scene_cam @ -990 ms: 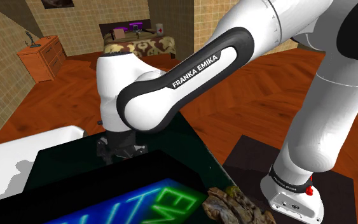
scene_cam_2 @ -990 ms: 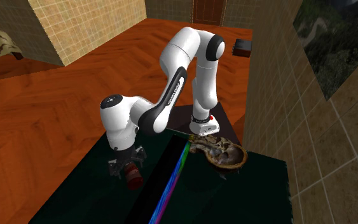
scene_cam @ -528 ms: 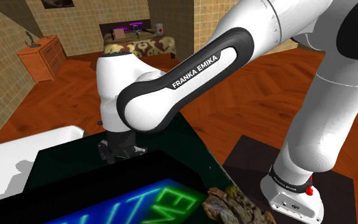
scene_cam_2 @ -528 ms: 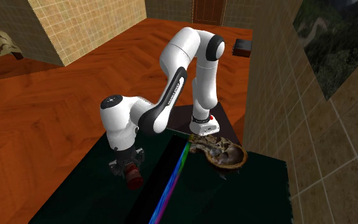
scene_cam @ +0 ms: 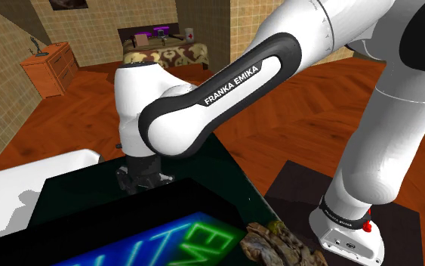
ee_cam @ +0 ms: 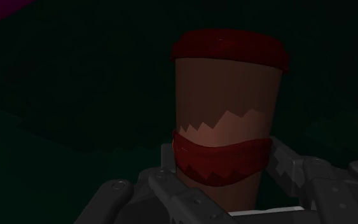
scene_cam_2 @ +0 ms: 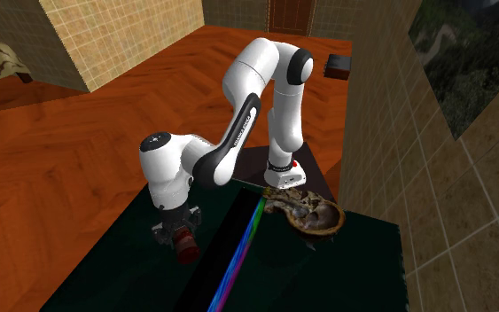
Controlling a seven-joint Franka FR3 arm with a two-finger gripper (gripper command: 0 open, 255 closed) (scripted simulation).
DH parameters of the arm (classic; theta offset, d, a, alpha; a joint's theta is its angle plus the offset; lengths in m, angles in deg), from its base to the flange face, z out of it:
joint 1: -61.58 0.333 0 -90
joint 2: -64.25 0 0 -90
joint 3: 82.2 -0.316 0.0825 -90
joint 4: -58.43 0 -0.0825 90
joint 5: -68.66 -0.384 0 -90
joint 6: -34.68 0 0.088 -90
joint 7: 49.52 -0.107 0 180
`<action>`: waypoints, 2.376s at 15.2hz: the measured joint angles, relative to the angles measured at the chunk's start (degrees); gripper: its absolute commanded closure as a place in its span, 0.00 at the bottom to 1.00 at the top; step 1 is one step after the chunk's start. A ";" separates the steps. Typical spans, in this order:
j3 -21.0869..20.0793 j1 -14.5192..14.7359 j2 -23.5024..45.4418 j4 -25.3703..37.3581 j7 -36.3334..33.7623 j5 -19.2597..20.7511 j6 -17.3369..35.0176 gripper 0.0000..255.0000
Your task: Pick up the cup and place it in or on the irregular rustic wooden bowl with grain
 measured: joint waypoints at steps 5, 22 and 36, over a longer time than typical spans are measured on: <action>0.14 -0.18 -1.25 2.13 0.05 -0.56 -3.16 1.00; 0.98 -0.81 -4.52 12.13 -0.52 -1.62 -15.89 1.00; 1.58 -0.71 -9.31 16.55 -1.31 -3.99 -24.23 1.00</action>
